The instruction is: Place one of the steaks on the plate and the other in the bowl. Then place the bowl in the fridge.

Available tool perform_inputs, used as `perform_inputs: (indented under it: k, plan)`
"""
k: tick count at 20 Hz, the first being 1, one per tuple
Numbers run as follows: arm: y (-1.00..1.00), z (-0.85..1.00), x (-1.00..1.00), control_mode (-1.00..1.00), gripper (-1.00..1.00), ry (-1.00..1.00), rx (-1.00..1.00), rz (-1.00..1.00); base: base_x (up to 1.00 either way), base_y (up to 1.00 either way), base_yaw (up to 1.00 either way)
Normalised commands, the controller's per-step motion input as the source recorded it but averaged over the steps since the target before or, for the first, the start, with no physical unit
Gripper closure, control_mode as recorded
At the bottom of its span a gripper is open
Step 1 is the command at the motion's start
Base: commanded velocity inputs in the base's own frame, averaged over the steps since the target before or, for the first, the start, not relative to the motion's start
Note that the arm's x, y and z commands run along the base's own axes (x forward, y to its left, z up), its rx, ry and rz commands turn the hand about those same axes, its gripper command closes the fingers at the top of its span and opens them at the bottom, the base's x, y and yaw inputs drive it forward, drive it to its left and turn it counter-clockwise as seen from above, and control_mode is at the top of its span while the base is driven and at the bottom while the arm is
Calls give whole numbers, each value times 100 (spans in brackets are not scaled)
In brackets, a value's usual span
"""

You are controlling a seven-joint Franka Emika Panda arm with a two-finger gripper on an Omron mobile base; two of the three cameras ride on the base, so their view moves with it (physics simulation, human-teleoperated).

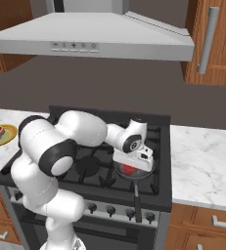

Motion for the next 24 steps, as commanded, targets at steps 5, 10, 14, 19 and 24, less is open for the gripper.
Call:
perform_inputs:
  k: [5,10,14,19,24]
  plan:
    - [0,33,-8,-100,100,-7,0,1,0,0,0]
    - [0,33,0,-100,100,-26,-4,2,0,0,0]
    - [12,67,-15,-100,100,-15,0,7,0,0,0]
    - [50,63,-23,-100,100,-10,-3,7,0,0,0]
    - [58,55,-18,-100,100,-2,-3,5,0,0,0]
